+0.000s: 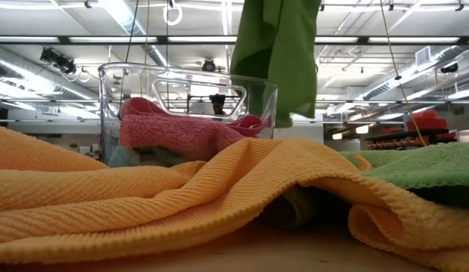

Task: Fold microfiber towels
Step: Fold the top green towel

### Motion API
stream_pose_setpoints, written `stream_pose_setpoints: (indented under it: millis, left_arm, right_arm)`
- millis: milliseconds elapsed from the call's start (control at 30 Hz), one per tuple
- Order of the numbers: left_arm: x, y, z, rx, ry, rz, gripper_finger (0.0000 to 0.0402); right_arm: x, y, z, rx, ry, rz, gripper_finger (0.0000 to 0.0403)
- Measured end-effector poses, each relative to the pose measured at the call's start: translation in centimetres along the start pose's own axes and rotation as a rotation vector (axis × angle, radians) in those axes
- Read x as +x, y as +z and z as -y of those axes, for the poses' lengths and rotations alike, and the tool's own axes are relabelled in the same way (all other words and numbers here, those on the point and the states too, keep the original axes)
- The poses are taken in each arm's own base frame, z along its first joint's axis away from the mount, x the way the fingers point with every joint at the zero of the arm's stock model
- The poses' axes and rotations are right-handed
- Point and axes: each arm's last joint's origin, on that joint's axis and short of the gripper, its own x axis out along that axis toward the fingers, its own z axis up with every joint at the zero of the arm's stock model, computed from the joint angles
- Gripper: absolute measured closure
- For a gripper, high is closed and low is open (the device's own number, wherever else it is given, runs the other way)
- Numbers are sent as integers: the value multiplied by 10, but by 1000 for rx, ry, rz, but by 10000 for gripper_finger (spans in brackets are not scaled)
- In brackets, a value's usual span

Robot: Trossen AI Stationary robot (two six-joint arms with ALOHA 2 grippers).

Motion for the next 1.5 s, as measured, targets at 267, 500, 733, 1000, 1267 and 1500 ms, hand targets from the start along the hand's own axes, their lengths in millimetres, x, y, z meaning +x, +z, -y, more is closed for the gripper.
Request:
stream_pose_setpoints:
  millis: [267,500,733,1000,1267,1500]
  left_arm:
    - [0,-7,2,-8,-79,-79,202]
    - [0,-7,3,-31,-137,-87,218]
    - [-1,-8,5,-63,-179,-97,235]
    - [-1,-8,4,-63,-150,-97,269]
    - [2,-19,2,-41,-94,-179,351]
    - [3,-16,2,-82,-74,-146,390]
  right_arm:
    - [-15,8,3,16,-11,48,400]
    - [-16,9,3,21,-11,53,400]
    - [-15,8,4,35,-37,50,400]
    - [-16,9,2,67,-29,57,401]
    - [-17,10,-1,74,-15,73,401]
    - [-16,10,-1,72,-16,73,401]
